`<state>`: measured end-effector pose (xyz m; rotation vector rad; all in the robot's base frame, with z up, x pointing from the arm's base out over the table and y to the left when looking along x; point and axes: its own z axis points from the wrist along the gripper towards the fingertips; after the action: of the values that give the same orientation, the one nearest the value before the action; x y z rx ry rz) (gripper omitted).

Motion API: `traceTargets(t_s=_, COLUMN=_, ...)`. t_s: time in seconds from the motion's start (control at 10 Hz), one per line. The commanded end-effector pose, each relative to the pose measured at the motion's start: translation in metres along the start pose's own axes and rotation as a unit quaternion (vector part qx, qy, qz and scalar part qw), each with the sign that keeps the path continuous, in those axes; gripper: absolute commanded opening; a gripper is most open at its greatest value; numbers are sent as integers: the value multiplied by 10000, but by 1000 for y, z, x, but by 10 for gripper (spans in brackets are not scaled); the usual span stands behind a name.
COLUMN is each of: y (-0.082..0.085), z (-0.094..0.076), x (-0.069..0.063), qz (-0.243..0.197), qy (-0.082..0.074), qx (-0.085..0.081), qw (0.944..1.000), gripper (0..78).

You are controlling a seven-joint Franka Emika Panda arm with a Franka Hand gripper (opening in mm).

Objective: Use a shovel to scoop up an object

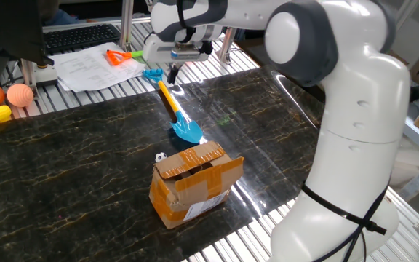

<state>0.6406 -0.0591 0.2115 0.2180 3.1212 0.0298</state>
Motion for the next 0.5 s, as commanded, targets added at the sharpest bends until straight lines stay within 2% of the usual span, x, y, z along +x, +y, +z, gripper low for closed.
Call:
traceTargets(t_s=0.1, y=-5, z=18, x=-16, qz=-151, qy=-101, qx=9, qw=9998, gripper=0)
traceTargets(t_s=0.5, y=-14, z=33, x=-23, qz=-309, qy=-99, qx=-12, qw=9995, gripper=0)
